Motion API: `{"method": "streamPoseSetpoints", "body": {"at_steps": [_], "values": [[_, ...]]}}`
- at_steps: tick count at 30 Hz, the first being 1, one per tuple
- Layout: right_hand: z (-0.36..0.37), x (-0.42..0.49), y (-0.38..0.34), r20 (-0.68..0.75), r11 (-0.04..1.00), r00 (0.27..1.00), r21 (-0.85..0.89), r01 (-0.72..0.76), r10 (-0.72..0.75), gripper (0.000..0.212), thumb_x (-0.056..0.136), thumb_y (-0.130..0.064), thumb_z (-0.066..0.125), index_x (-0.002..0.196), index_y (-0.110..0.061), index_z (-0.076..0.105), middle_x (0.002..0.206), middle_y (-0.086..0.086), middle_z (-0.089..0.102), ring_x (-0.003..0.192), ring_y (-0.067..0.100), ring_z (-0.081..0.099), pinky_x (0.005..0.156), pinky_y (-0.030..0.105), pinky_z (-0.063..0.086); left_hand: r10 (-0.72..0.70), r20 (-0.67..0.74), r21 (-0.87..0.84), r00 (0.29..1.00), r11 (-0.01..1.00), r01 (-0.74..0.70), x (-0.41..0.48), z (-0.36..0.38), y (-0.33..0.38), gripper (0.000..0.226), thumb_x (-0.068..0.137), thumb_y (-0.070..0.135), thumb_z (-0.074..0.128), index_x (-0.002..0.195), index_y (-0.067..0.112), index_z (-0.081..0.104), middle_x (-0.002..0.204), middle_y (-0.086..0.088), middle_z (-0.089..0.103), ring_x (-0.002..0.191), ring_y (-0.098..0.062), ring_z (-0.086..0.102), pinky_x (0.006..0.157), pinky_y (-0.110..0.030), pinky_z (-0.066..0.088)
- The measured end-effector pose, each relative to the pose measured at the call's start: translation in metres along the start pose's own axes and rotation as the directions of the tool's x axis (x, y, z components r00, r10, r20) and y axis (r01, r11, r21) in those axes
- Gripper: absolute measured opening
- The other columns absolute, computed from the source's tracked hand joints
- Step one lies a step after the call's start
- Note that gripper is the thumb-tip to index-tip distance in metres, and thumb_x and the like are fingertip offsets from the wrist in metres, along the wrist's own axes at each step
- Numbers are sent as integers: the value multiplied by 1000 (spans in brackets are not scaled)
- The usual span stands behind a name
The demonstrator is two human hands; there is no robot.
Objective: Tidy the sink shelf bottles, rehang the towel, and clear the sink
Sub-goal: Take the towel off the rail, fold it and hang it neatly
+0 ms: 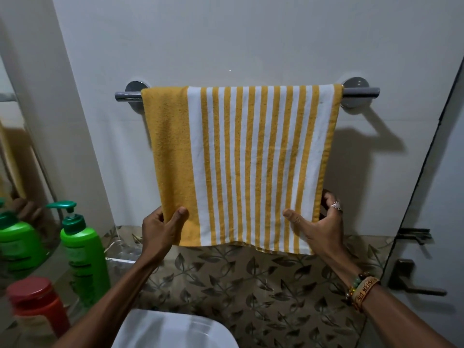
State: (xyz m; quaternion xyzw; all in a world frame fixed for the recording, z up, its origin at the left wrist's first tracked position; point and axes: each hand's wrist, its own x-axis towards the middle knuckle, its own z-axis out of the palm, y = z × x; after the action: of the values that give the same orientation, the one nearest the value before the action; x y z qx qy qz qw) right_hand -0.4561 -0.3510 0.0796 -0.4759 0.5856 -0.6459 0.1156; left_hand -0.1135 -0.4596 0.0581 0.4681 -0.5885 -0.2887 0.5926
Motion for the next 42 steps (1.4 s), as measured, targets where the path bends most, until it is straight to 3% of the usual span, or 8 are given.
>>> {"method": "streamPoseSetpoints", "body": {"at_steps": [5,7,10,15,19,29,34,42], "values": [[-3,5,-12,75,996,995,55,64,-68,51,56,-69,84,91,-34,72,85,-15,75,75,0,70,62,17,56,2,-12,35,1000,999,-1,-7,1,-4,47,76,68,65,68,21,63,61,6,67,49,-10,62,42,-28,50],[-6,9,-10,75,999,996,-16,47,-45,64,54,-76,79,73,-15,67,63,-7,69,50,9,62,46,23,49,-1,-4,46,1000,999,1,-8,2,-7,44,81,62,62,68,21,65,55,4,63,46,-11,57,43,-30,47],[-11,11,2,75,991,997,-134,20,-10,80,56,-69,78,71,8,60,69,15,71,55,34,65,48,48,54,12,-7,78,1000,997,-12,-8,2,-9,39,85,59,57,70,25,70,54,6,64,45,-6,55,45,-30,44],[-21,8,10,104,968,993,-237,85,-62,78,59,-66,74,57,8,51,59,22,63,42,23,52,37,31,41,26,-37,97,999,995,-23,-4,4,-7,41,80,61,60,65,25,70,49,-4,60,46,-15,54,49,-34,43],[-25,11,14,121,949,988,-287,132,-100,72,69,-54,77,60,13,53,61,26,63,50,42,59,40,37,45,69,-64,146,996,988,-59,-5,6,-7,32,82,56,64,66,29,72,49,6,61,43,-5,51,49,-29,39],[-27,11,25,170,928,975,-317,194,-146,62,70,-53,76,52,1,52,49,8,60,39,17,59,36,26,42,159,-25,201,987,968,-151,-13,4,-5,75,66,91,46,112,31,38,83,10,64,58,-12,65,43,-30,54],[-25,4,37,141,941,976,-277,197,-163,53,76,-44,75,44,-18,42,42,1,58,42,-4,61,32,13,32,174,64,180,983,967,-182,-10,5,-7,64,71,89,44,91,30,59,74,14,68,64,-1,66,45,-18,49],[-23,2,44,35,967,995,-234,102,-96,54,75,-62,67,56,-16,44,45,-6,49,38,10,43,38,20,36,16,63,63,998,998,-20,-8,9,-9,60,76,81,52,84,22,66,75,15,71,63,-3,67,45,-14,47]]}}
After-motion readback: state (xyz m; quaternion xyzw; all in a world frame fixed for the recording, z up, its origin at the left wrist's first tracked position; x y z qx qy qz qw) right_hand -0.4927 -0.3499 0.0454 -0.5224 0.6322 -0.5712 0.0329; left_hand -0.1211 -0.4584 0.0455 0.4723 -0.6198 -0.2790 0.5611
